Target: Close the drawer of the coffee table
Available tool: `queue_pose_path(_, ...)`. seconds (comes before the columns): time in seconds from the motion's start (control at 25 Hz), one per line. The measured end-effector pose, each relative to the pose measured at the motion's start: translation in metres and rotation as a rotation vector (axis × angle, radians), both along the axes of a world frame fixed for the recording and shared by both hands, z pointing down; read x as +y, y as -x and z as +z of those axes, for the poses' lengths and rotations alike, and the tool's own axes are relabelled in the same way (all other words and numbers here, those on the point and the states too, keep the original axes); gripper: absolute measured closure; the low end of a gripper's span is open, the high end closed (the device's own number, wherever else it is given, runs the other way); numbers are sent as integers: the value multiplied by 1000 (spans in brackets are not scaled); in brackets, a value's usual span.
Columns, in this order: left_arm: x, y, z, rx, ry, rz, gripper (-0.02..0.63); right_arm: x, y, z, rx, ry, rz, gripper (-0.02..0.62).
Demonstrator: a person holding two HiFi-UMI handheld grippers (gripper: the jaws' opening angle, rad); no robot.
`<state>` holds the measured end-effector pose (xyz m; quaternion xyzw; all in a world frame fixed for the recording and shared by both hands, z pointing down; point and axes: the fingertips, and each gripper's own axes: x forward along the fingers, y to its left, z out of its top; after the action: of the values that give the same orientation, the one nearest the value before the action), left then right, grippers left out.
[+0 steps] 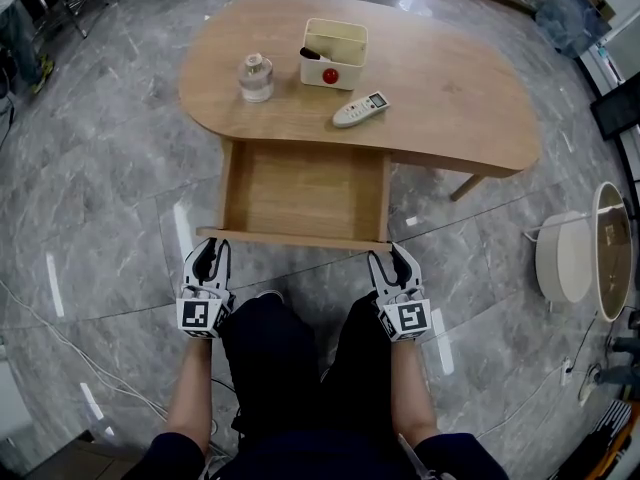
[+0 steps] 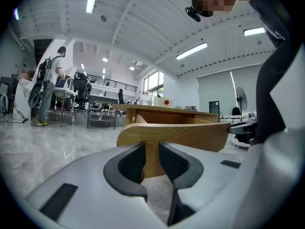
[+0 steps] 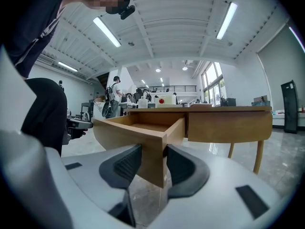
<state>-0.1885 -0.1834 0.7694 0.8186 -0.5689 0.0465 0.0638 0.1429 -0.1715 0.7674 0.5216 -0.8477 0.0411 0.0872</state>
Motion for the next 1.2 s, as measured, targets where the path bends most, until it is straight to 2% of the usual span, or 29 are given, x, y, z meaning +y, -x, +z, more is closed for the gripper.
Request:
queue_pose_path(0.28, 0, 1, 0, 3, 17, -8, 502, -1, 0, -1, -3, 20, 7, 419)
queue_pose_path(0.56, 1, -2, 0, -46, 19, -21, 493, 1, 0, -1, -6, 27, 17, 422)
queue_pose_path(0.92, -1, -2, -10, -63, 19, -28, 492, -1, 0, -12, 4, 14, 26, 426)
queue_pose_path(1.2, -5, 3, -12, -43, 49, -65, 503, -2, 1, -14, 7, 7, 33, 426)
